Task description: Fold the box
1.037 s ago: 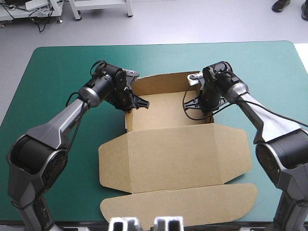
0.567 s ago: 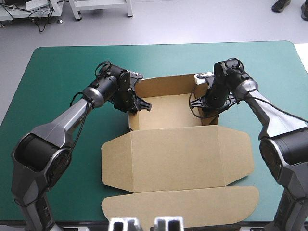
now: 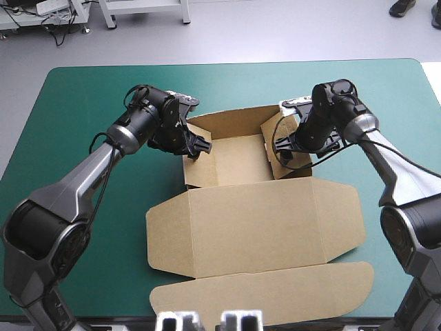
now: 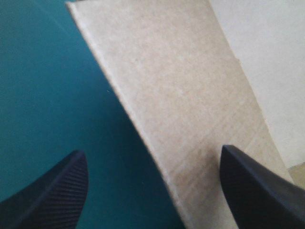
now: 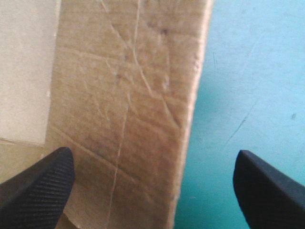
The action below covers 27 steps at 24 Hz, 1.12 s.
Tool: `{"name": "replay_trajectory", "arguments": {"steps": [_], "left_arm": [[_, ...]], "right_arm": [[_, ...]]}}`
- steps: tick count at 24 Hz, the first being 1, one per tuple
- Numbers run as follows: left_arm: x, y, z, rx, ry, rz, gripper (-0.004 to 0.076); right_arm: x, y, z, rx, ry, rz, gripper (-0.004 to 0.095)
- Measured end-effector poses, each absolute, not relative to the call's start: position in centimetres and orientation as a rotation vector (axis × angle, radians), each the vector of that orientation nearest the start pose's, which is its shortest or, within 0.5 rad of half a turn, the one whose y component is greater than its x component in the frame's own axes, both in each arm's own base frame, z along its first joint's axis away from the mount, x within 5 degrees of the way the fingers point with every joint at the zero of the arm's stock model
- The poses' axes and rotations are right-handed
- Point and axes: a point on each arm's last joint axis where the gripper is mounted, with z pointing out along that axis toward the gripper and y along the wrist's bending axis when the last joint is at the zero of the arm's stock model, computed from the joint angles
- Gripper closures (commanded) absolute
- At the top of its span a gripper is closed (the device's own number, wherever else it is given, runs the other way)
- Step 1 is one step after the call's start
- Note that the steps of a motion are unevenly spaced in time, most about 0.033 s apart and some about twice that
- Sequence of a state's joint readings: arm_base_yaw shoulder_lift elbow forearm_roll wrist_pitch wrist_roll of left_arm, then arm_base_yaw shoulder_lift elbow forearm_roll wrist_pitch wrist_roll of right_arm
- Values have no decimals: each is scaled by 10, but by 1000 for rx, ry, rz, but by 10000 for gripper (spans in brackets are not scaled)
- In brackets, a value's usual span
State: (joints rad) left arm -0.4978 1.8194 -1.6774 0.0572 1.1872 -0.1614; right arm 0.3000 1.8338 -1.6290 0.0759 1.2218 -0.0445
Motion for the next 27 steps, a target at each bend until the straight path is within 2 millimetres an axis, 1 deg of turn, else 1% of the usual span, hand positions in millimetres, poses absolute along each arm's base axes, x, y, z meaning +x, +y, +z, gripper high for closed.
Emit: {"name": "replay_trajectory", "arguments": {"steps": [1, 2, 3, 4, 5, 6, 7, 8, 9, 10, 11, 13, 15, 19, 22, 24, 26, 27], "left_arm": [[341, -180, 314, 485, 2753, -83, 183], [336, -177, 328, 477, 2710, -102, 195], [333, -176, 334, 473, 2691, -108, 254], [326, -171, 350, 469, 2649, -123, 353], [317, -166, 363, 488, 2622, -124, 471], [307, -161, 374, 512, 2610, -114, 602], [295, -153, 390, 543, 2568, -104, 733], [281, -145, 404, 559, 2524, -101, 728], [263, -134, 417, 575, 2485, -98, 730], [248, -126, 422, 584, 2468, -98, 731], [228, -116, 428, 585, 2442, -103, 731], [197, -99, 419, 586, 2461, -110, 731], [178, -90, 409, 576, 2482, -118, 731], [152, -76, 375, 527, 2571, -113, 731], [138, -68, 351, 473, 2640, -109, 731], [132, -65, 342, 445, 2666, -108, 731], [128, -63, 336, 430, 2680, -109, 731], [128, -63, 335, 427, 2681, -111, 731]], "right_arm": [[361, 119, 296, -476, 2863, 153, 72], [356, 117, 309, -480, 2831, 157, 72], [354, 116, 315, -485, 2815, 161, 72], [348, 115, 329, -503, 2770, 177, 72], [342, 115, 342, -518, 2731, 190, 72], [337, 113, 351, -527, 2701, 196, 72], [330, 111, 363, -531, 2657, 198, 72], [325, 110, 373, -539, 2618, 197, 72], [320, 108, 381, -544, 2582, 197, 72], [319, 108, 384, -542, 2564, 197, 72], [320, 108, 385, -543, 2555, 200, 72], [326, 110, 377, -549, 2576, 200, 72], [332, 112, 368, -554, 2602, 197, 72], [349, 117, 340, -564, 2677, 192, 73], [362, 121, 315, -572, 2740, 187, 81], [370, 124, 298, -578, 2782, 183, 136], [378, 126, 279, -584, 2828, 179, 246], [381, 127, 271, -586, 2847, 177, 333]]}}
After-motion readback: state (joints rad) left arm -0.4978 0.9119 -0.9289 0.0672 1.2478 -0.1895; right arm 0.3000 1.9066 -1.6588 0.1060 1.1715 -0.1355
